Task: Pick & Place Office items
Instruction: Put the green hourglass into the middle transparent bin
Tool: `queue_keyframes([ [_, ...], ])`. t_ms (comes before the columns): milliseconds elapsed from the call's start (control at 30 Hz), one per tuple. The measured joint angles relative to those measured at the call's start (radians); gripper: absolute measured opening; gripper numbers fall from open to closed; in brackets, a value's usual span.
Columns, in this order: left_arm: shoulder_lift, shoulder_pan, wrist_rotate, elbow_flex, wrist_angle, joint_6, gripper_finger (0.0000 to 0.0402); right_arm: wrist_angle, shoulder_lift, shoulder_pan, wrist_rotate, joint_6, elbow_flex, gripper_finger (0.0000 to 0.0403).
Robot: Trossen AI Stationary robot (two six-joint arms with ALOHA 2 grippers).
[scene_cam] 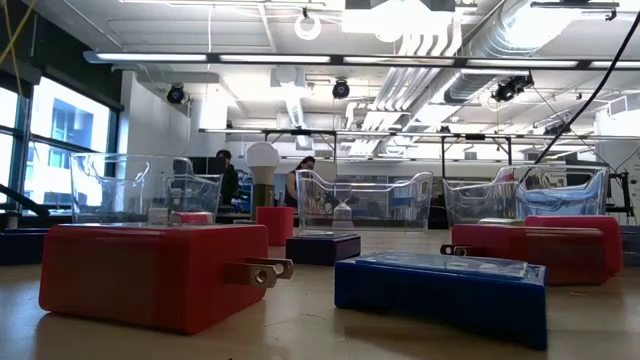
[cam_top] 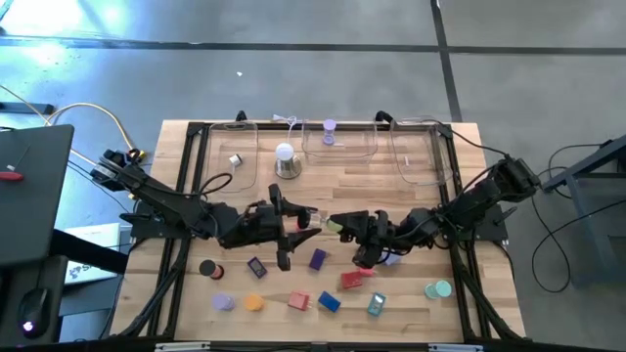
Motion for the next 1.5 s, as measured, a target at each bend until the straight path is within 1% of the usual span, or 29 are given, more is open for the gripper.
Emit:
queue_keyframes([
  [100, 0.000, 0.001, 0.010, 0.000, -0.003, 0.021, 0.0207, 0.002, 0.000, 0.000, 0.007, 0.001, 0.000, 0.0190],
  [233, 0.000, 0.001, -0.004, 0.000, -0.010, 0.040, 0.0244, -0.001, 0.000, 0.002, 0.036, 0.002, 0.000, 0.0190],
  [333, 0.000, 0.001, -0.066, 0.000, -0.038, 0.039, 0.0277, -0.005, 0.000, 0.002, 0.072, 0.019, 0.000, 0.0190],
  [400, 0.000, 0.001, -0.128, 0.000, -0.057, 0.037, 0.0296, -0.008, 0.000, 0.002, 0.096, 0.050, 0.000, 0.0190],
  [500, 0.000, 0.001, -0.219, 0.000, -0.089, 0.036, 0.0316, -0.015, 0.000, 0.001, 0.149, 0.075, 0.000, 0.0190],
  [633, 0.000, -0.006, -0.303, 0.000, -0.141, 0.008, 0.0325, -0.015, 0.000, 0.002, 0.246, 0.103, 0.000, 0.0190],
  [700, 0.000, -0.013, -0.325, 0.000, -0.165, -0.007, 0.0326, -0.016, 0.000, 0.002, 0.303, 0.128, 0.000, 0.0190],
  [900, 0.000, -0.038, -0.362, 0.000, -0.230, -0.061, 0.0326, -0.017, 0.000, -0.008, 0.494, 0.182, 0.000, 0.0190],
  [1000, 0.000, -0.049, -0.381, 0.000, -0.252, -0.078, 0.0326, -0.016, 0.000, -0.033, 0.584, 0.267, 0.000, 0.0190],
  [1033, 0.000, -0.053, -0.380, 0.000, -0.256, -0.078, 0.0326, -0.016, 0.000, -0.044, 0.598, 0.304, 0.000, 0.0190],
  [1167, 0.000, -0.065, -0.380, 0.000, -0.263, -0.080, 0.0326, -0.017, 0.000, -0.101, 0.587, 0.394, 0.000, 0.0190],
  [1233, 0.000, -0.068, -0.380, 0.000, -0.267, -0.080, 0.0326, -0.031, -0.001, -0.138, 0.577, 0.470, 0.000, 0.0190],
  [1333, 0.000, -0.074, -0.380, 0.000, -0.271, -0.080, 0.0326, -0.125, -0.001, -0.206, 0.556, 0.640, 0.000, 0.0190],
  [1500, 0.000, -0.077, -0.379, 0.000, -0.294, -0.080, 0.0326, -0.280, -0.001, -0.305, 0.528, 0.859, 0.000, 0.0190],
])
